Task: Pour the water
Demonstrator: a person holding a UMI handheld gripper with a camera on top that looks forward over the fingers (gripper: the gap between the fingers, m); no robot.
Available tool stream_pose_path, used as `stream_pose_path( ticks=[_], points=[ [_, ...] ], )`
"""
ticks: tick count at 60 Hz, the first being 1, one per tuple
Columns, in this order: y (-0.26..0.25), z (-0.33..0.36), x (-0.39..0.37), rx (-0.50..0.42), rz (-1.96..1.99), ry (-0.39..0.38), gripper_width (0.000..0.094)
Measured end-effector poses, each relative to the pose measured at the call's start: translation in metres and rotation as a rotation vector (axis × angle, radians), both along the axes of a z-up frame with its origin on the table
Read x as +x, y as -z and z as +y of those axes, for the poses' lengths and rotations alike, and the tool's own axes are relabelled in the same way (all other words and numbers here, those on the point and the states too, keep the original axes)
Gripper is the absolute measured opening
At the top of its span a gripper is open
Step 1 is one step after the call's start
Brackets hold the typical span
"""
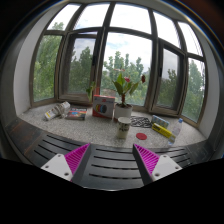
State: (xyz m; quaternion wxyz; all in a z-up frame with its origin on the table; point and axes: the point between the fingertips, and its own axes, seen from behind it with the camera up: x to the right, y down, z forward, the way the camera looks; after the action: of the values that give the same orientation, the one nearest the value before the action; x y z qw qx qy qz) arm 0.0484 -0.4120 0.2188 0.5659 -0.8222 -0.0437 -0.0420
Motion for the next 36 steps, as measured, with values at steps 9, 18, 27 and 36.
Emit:
stream_pose_path(
  ticks=[9,18,27,36],
  points=[
    [0.062,0.017,0.086,-0.061,-0.018,0.044,0.0854],
    [0.116,0.037,0.192,-0.096,-0.018,0.105,0.0854],
    [0.148,0.08,0.309,-0.084,-0.011,0.166,0.0856],
    [0.154,0.141,0.397,-0.048,0.007,0.168,0.0849]
  ],
)
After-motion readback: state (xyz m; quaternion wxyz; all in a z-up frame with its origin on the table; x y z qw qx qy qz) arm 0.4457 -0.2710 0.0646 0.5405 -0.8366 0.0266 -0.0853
